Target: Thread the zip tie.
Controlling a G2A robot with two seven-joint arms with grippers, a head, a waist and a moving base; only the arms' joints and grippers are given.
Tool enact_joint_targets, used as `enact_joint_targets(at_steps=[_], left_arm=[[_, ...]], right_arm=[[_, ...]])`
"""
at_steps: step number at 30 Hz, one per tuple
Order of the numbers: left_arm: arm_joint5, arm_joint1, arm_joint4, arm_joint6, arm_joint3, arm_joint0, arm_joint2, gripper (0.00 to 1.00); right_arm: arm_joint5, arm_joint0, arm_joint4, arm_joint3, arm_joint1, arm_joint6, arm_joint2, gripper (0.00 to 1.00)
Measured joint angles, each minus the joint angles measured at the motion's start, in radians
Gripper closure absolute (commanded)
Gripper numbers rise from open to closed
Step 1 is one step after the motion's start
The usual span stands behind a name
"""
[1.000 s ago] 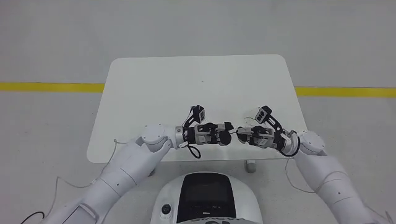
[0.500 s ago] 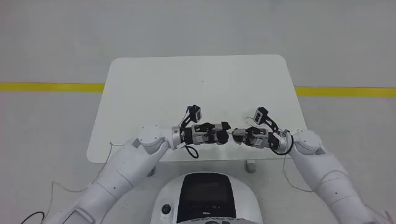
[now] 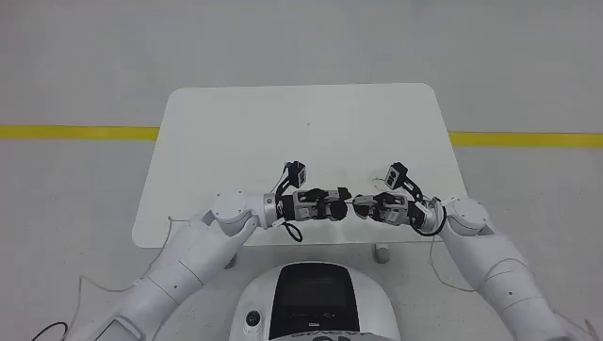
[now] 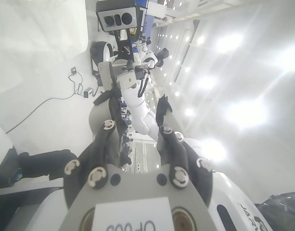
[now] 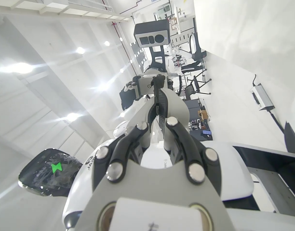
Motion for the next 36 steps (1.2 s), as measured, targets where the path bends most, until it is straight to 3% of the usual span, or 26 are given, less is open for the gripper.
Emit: enact_joint_targets(at_steps=[36], left_arm=[[0.02, -0.011, 0.007, 0.013, 0.035, -0.035, 0.05, 0.95]], right_arm=[[-0.033, 0.004, 0.033, 0.016, -0.008, 0.033, -0.002, 1.0]])
